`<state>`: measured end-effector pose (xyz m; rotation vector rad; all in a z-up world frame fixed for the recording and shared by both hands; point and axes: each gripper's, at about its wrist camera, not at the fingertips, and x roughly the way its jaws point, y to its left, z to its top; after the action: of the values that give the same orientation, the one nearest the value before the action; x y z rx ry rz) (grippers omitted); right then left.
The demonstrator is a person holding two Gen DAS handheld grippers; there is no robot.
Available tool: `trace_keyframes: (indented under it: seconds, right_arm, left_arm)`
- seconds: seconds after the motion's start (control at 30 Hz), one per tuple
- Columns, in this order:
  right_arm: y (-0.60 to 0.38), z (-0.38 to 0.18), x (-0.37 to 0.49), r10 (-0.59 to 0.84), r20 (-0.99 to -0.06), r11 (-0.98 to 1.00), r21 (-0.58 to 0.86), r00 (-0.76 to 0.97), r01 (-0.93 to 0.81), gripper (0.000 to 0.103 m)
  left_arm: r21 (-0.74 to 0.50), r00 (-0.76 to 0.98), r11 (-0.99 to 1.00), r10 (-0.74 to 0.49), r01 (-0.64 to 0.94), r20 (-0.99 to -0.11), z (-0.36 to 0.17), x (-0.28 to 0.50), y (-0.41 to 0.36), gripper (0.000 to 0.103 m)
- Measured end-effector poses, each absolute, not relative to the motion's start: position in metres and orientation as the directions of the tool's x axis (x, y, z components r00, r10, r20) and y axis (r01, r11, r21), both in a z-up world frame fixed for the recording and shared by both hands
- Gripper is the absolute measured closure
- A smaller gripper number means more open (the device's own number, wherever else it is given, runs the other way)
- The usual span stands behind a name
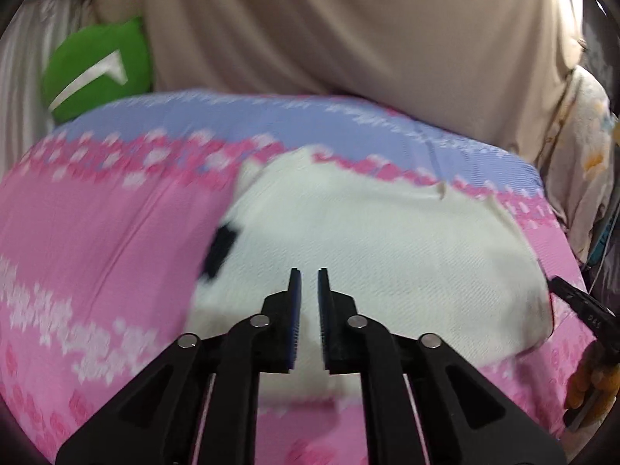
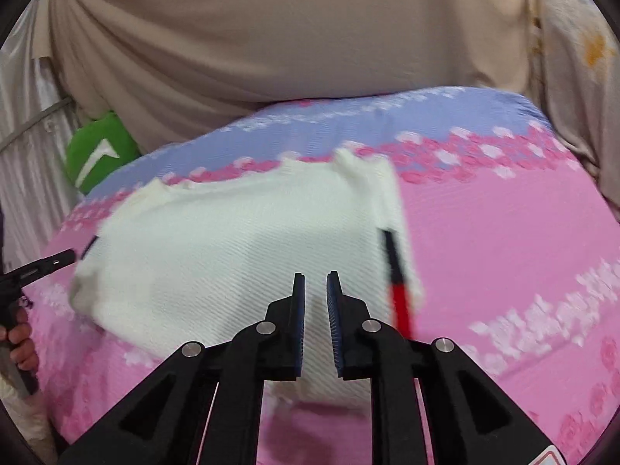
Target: Fold small clothes
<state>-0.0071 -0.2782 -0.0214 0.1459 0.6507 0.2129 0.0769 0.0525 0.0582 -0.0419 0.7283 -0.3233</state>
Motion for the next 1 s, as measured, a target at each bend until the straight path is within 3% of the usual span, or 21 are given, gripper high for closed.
trace_keyframes:
  seconds: [0.1,0.17,0.23,0.4,0.47,0.5,0.53,0.57,0.6,0.63,0.73,0.8,0.87,0.9,1.0]
  right_arm:
    - [-0.228,-0.035,0.028,0.358,-0.620,0.933,0.207,0.699,-0.294,0.088]
    - [-0.219,-0.053,0.044,0.355,-0.662,0.932,0.199,0.660,-0.302,0.089]
    - [-0.238,-0.064,0.052,0.322,-0.675,0.945,0.190,0.664,-0.265,0.103]
    - [-0.357,-0.054,0.028,0.126,-0.658,0.975,0.219,0.742,0.028,0.103]
    - [-0.380,-0.045,0.028,0.108,-0.648,0.969,0.237,0.754,0.065,0.103]
    - [-0.382,-0.038,0.030,0.073,-0.640,0.973,0.216,0.765,0.087,0.083]
    - [-0.379,-0.029,0.036,0.038,-0.630,0.978,0.183,0.776,0.100,0.074]
    - [-0.372,-0.022,0.045,0.051,-0.616,0.982,0.174,0.786,0.073,0.071]
    - [-0.368,-0.018,0.056,0.084,-0.609,0.982,0.186,0.789,0.040,0.065]
    - [-0.361,-0.015,0.070,0.110,-0.608,0.980,0.200,0.786,0.017,0.059]
    - [-0.343,-0.022,0.117,0.119,-0.650,0.987,0.163,0.751,-0.016,0.050]
    - [-0.335,-0.035,0.144,0.092,-0.691,0.992,0.122,0.717,-0.010,0.047]
    - [-0.334,-0.037,0.154,0.075,-0.714,0.994,0.107,0.696,0.003,0.071]
    - [-0.335,-0.031,0.151,0.096,-0.694,0.992,0.129,0.714,-0.007,0.093]
    - [-0.349,-0.002,0.128,0.105,-0.570,0.986,0.168,0.815,-0.010,0.093]
  left_arm:
    - [-0.132,0.653,0.938,-0.319,0.319,-0.687,0.043,0.103,0.014,0.088]
    - [-0.096,0.621,0.946,-0.277,0.308,-0.734,0.020,0.121,0.002,0.085]
    - [-0.102,0.618,0.951,-0.269,0.292,-0.739,0.006,0.129,0.013,0.087]
    - [-0.091,0.671,0.980,-0.188,0.178,-0.718,0.019,0.130,0.072,0.089]
    - [-0.107,0.682,0.984,-0.176,0.142,-0.710,0.029,0.138,0.088,0.091]
    - [-0.124,0.683,0.982,-0.187,0.141,-0.706,0.035,0.145,0.090,0.090]
    - [-0.142,0.687,0.979,-0.202,0.143,-0.698,0.041,0.153,0.089,0.079]
    - [-0.163,0.692,0.975,-0.222,0.152,-0.687,0.047,0.163,0.084,0.057]
    - [-0.175,0.694,0.971,-0.240,0.165,-0.679,0.051,0.172,0.078,0.043]
    - [-0.181,0.695,0.967,-0.254,0.178,-0.672,0.054,0.183,0.071,0.023]
    - [-0.169,0.661,0.968,-0.250,0.185,-0.708,0.046,0.219,0.048,0.023]
    - [-0.195,0.606,0.965,-0.263,0.177,-0.751,0.032,0.242,0.041,0.035]
    - [-0.209,0.566,0.962,-0.272,0.176,-0.778,0.021,0.255,0.038,0.095]
    - [-0.216,0.567,0.960,-0.279,0.177,-0.775,0.021,0.256,0.039,0.096]
    - [-0.200,0.634,0.964,-0.265,0.174,-0.726,0.033,0.251,0.046,0.096]
